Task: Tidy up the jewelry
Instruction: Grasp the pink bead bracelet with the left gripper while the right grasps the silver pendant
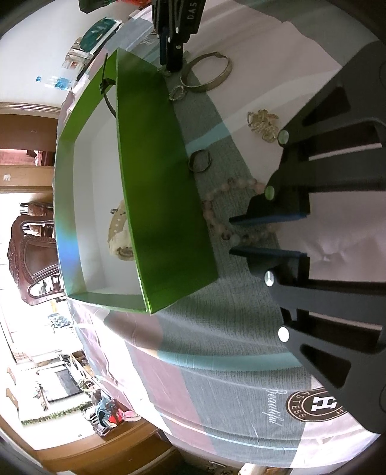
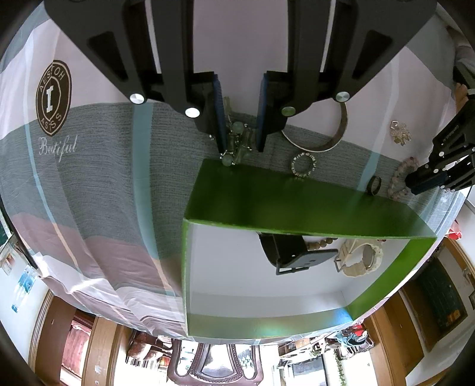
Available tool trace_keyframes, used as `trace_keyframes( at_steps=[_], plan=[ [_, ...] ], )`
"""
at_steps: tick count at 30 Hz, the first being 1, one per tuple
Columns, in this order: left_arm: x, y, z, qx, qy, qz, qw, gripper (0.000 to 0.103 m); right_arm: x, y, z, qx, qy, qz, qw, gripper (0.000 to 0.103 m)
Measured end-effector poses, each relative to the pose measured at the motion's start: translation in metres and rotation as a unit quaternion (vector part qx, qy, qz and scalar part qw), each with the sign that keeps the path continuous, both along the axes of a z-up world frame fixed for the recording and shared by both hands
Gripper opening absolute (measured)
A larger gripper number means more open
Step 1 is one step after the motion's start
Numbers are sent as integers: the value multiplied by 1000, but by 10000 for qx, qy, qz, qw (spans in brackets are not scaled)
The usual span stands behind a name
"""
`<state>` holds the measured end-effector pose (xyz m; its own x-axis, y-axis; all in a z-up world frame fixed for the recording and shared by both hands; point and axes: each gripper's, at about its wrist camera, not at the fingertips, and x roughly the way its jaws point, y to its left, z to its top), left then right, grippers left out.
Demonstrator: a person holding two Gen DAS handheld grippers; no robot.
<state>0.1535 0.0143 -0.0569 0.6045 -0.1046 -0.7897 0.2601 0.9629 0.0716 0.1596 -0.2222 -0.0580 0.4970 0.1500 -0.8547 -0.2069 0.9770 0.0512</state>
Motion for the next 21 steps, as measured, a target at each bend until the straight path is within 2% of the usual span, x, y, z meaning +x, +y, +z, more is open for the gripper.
trace_keyframes(
  at_steps=[4,7,9,11,14,16,18,21],
  plan=[
    [0,0,0,16,-7,9,10000,16,1,0,0,-13,-4,-2,10000,20],
    [1,0,0,13,-11,47,10000,26,1,0,0,-17,-5,-2,10000,20],
    [1,0,0,19,-13,45,10000,37,1,0,0,-23,-9,-4,10000,22],
    [1,-2,0,43,-25,2,10000,39,1,0,0,-16,-6,4,10000,28],
    [1,-2,0,49,-35,-7,10000,39,1,0,1,-17,-12,-10,10000,29],
    [1,-2,0,9,-17,14,10000,36,3,-3,1,-7,-28,-82,10000,29],
    [1,0,0,-32,-4,31,10000,20,3,-5,1,27,-24,-129,9999,29],
    [1,0,0,-48,0,-5,10000,11,5,-8,1,55,-36,-192,9998,29]
  ],
)
